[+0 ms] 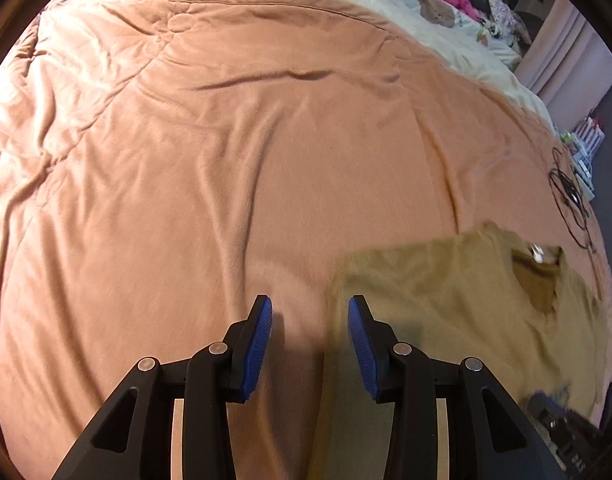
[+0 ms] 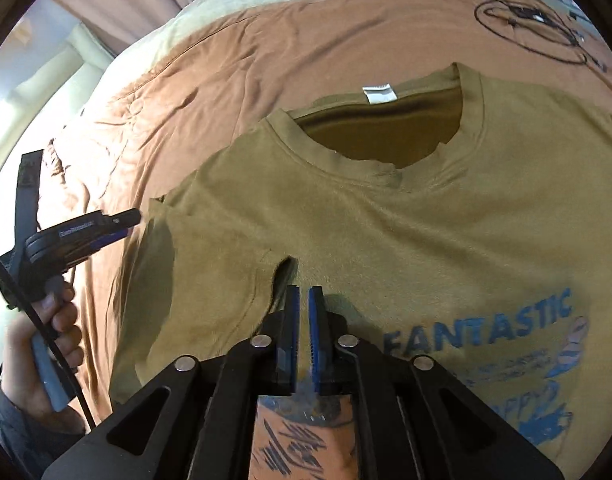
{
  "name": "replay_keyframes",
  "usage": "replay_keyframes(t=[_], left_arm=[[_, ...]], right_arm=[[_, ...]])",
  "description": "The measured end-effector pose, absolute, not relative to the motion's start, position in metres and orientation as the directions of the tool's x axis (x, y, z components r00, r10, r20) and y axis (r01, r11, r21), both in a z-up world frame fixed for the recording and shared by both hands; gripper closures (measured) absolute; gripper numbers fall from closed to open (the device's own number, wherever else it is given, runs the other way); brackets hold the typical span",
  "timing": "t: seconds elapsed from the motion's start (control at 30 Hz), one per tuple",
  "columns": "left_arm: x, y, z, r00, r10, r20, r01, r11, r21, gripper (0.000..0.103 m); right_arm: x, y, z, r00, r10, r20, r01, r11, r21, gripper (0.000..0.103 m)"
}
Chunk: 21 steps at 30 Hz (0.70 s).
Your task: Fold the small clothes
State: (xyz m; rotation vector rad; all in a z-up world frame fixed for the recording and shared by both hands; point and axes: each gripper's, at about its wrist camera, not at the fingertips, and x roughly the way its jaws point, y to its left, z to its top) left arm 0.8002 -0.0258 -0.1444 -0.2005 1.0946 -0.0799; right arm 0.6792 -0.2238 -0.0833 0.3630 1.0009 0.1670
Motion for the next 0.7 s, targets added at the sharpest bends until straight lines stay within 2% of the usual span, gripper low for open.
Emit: replay_keyframes(t=[0.07,0.1,0.2,0.33,0.4,0.47,0.53,0.6,0.7], left_arm=[[0.779,-0.024,-0.138,0.454,-0.171,-0.874,-0.031,0.978,-0.207,0.061],[0.77,-0.024,-0.135,0.455,-0.172,-0.874,-0.029,0.978,-0.207,0.061],[0.734,-0.024,-0.125,0.465,-0.159,-0.871,-0.027,0.981,-0.193,0.059],[0.683,-0.023,-0.113,0.485,-0.168,-0.858,-0.041,0.976,-0.214,0.048],[0.66,-0.024,-0.108,0.492,-0.167,-0.854,-0.045,0.975,-0.217,0.047],[0.638,-0.025,-0.102,0.498,-0.173,-0.85,-0.048,0.973,-0.226,0.046],[0.617,-0.027,-0.094,0.515,-0.174,-0.84,-0.052,0.971,-0.233,0.039],[0.595,-0.03,-0.084,0.546,-0.178,-0.818,-0.04,0.97,-0.238,0.018],[0.568,-0.036,-0.068,0.591,-0.183,-0.786,-0.019,0.971,-0.24,0.005]], right_arm=[[0.672,-0.225,-0.08,0.535,0.319,-0.783,0.021,0.921,0.389,0.05],[0.665,-0.227,-0.077,0.544,0.322,-0.774,0.021,0.918,0.396,0.047],[0.647,-0.233,-0.07,0.547,0.33,-0.769,0.012,0.916,0.402,0.046],[0.618,-0.24,-0.058,0.545,0.337,-0.768,-0.005,0.917,0.399,0.046],[0.598,-0.247,-0.049,0.543,0.344,-0.767,-0.02,0.918,0.397,0.04],[0.58,-0.254,-0.038,0.555,0.336,-0.761,-0.03,0.922,0.386,0.028],[0.559,-0.262,-0.027,0.568,0.328,-0.755,-0.038,0.927,0.374,0.022],[0.542,-0.268,-0.017,0.58,0.32,-0.749,-0.039,0.929,0.367,0.019],[0.515,-0.276,-0.003,0.601,0.308,-0.737,-0.045,0.934,0.353,0.012]])
